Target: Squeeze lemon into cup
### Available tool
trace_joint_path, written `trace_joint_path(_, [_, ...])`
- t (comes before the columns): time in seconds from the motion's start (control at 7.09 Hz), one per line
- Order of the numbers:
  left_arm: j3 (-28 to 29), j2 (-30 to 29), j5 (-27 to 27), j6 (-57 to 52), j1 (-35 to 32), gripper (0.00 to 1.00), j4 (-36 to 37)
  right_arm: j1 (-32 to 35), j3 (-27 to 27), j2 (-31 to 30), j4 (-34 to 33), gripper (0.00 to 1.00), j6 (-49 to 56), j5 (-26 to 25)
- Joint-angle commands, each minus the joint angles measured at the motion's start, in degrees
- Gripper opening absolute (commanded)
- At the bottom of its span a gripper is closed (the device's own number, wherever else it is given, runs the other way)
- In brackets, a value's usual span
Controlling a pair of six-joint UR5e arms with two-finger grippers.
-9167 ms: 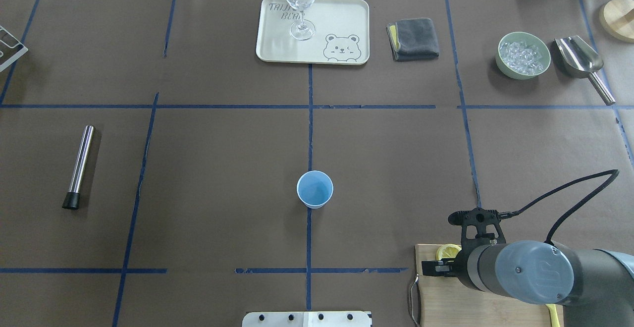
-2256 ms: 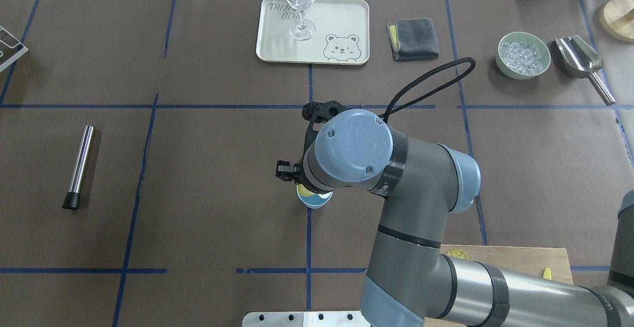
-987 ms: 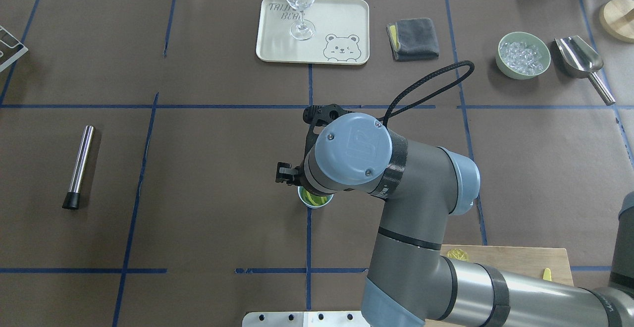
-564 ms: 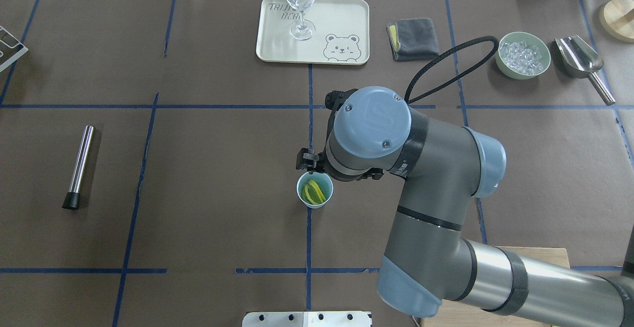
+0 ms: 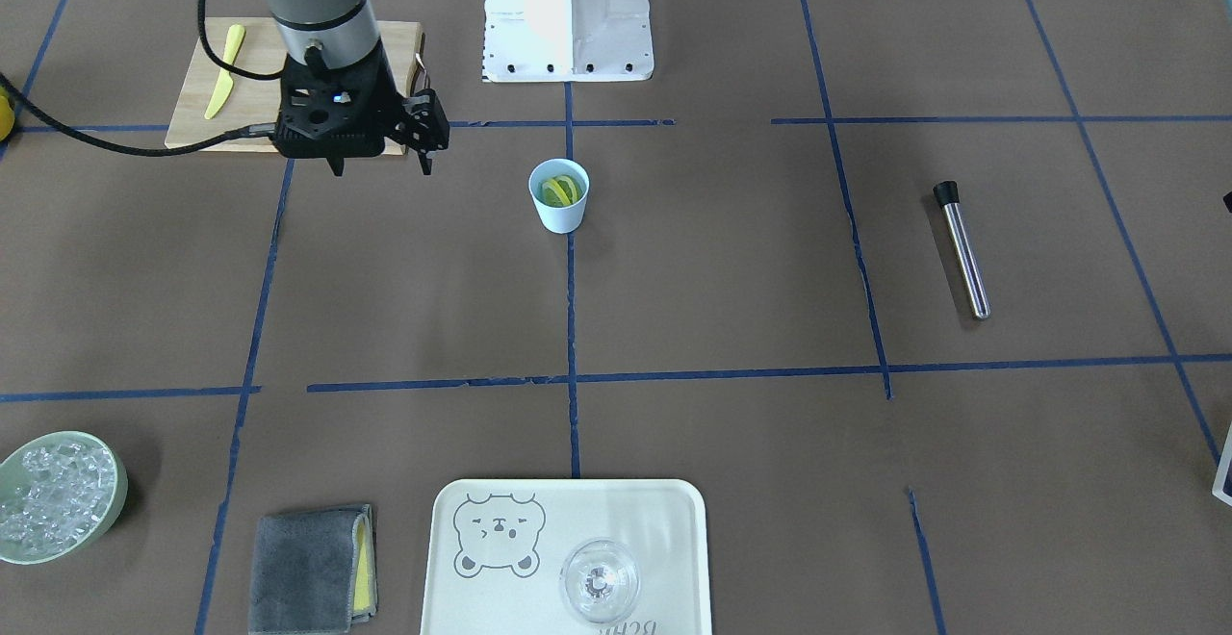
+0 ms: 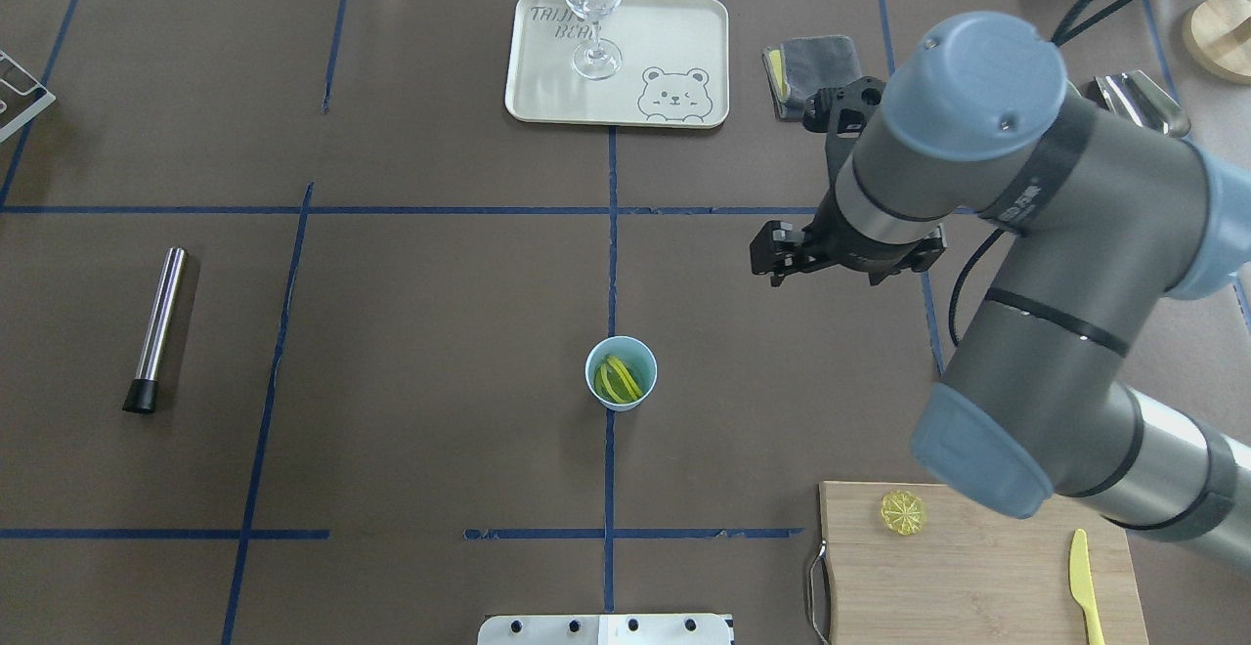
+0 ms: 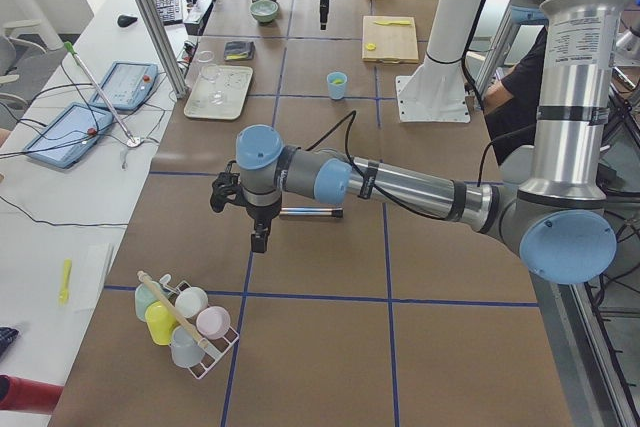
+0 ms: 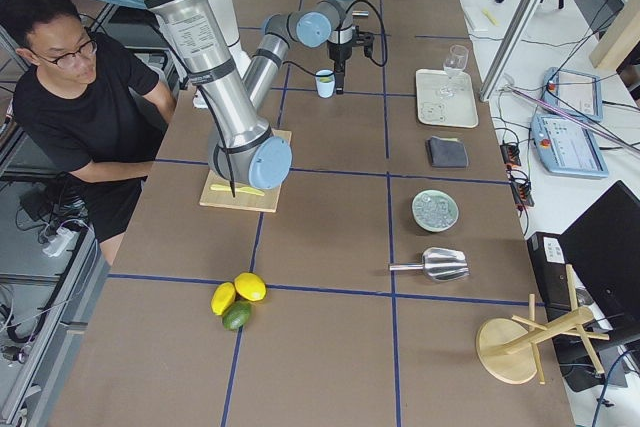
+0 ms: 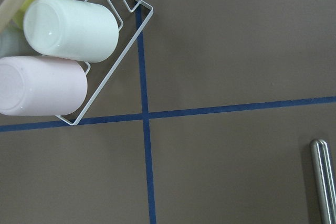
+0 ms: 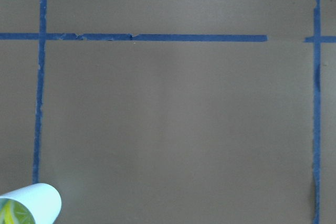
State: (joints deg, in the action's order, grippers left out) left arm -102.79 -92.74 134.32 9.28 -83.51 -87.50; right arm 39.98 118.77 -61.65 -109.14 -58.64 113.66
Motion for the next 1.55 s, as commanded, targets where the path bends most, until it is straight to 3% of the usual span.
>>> trace_joint_path(0.0, [-3.8,-6.5,-0.1,0.3,3.5,1.0,14.9,8.0,3.2,-6.7,0.0,1.0,9.9,6.4])
trace_joint_path(0.14, [-3.3,-8.9,0.4,2.5,8.1,1.0,17.6,13.7,4.4,-10.2,0.0,1.0,17.0,10.2])
trace_joint_path(0.28, [-1.6,-9.6,0.9,11.8,13.4,1.0,16.4,20.4,4.5,-14.2,0.0,1.0,25.7,15.2])
trace_joint_path(0.71, [9.5,-9.6,4.2,15.7,21.1,1.0,5.2,33.6,1.5,-22.3,0.0,1.0,44.0,23.4])
trace_joint_path(1.13, [16.4,-10.0,4.1,23.9,24.9,1.0,-6.2,37.4,0.8,-23.8,0.0,1.0,49.1,23.8])
trace_joint_path(1.41, [16.9,-10.8,3.7,27.2,28.0,1.0,-7.7,37.7,0.8,-23.7,0.0,1.0,49.1,23.7])
